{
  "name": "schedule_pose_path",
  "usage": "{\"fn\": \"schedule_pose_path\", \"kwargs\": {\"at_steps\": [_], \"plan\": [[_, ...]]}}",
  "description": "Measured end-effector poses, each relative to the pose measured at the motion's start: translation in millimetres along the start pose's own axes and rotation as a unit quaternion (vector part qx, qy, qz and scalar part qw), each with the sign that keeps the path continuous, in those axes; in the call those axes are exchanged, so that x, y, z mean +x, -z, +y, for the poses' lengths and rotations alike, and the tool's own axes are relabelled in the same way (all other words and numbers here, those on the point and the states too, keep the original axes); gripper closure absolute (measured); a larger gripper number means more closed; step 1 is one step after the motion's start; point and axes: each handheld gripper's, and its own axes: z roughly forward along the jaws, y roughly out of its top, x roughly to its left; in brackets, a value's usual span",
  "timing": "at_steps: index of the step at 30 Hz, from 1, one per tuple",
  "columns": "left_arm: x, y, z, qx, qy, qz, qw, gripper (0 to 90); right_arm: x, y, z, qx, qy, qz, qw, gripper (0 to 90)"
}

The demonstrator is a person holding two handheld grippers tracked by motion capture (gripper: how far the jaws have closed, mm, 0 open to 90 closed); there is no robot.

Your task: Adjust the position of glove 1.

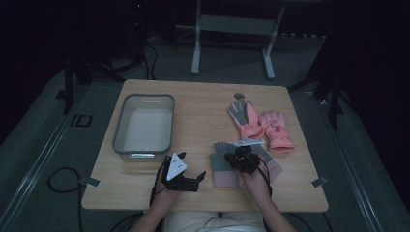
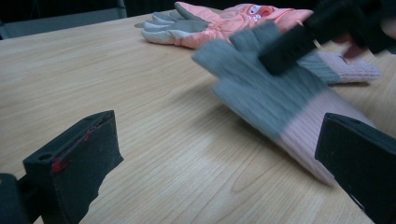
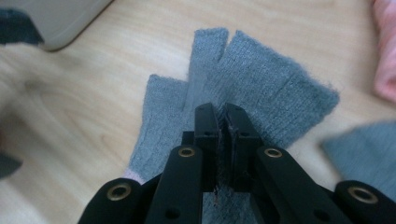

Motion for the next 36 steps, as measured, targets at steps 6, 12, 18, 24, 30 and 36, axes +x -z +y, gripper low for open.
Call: {"fn": "schedule_pose_path", "kwargs": {"at_steps": [6, 12, 18, 24, 30, 36], "plan": [[-0.2, -0.2, 0.1, 0.001, -0.001, 0.000, 1.0000, 0.0, -2.2, -13.5, -6.6, 0.009, 0.012, 0.001, 0.9999, 84.7], [-0.4, -0.3, 0.2, 0.003, -0.003, -0.001, 1.0000, 0.0, -7.3, -31.3, 1.0, 0.011, 0.006, -0.003, 0.9999, 84.7], [-0.7, -0.3, 0.2, 0.003, -0.004, -0.001, 1.0000, 0.0, -9.0, -44.0, -2.8, 0.006, 0.003, -0.010, 0.9999, 81.4], [-1.0, -0.6, 0.3, 0.004, -0.005, -0.002, 1.0000, 0.0, -11.8, -34.8, 2.7, -0.001, 0.008, -0.009, 0.9999, 68.7], [-1.3, -0.7, 0.3, 0.004, -0.006, -0.002, 1.0000, 0.0, -35.0, -0.2, 13.3, -0.028, 0.074, 0.006, 0.9969, 64.4], [-1.1, -1.0, 0.5, 0.005, -0.004, -0.001, 1.0000, 0.0, -83.2, 30.5, 8.3, -0.014, 0.105, 0.010, 0.9943, 68.4]]}}
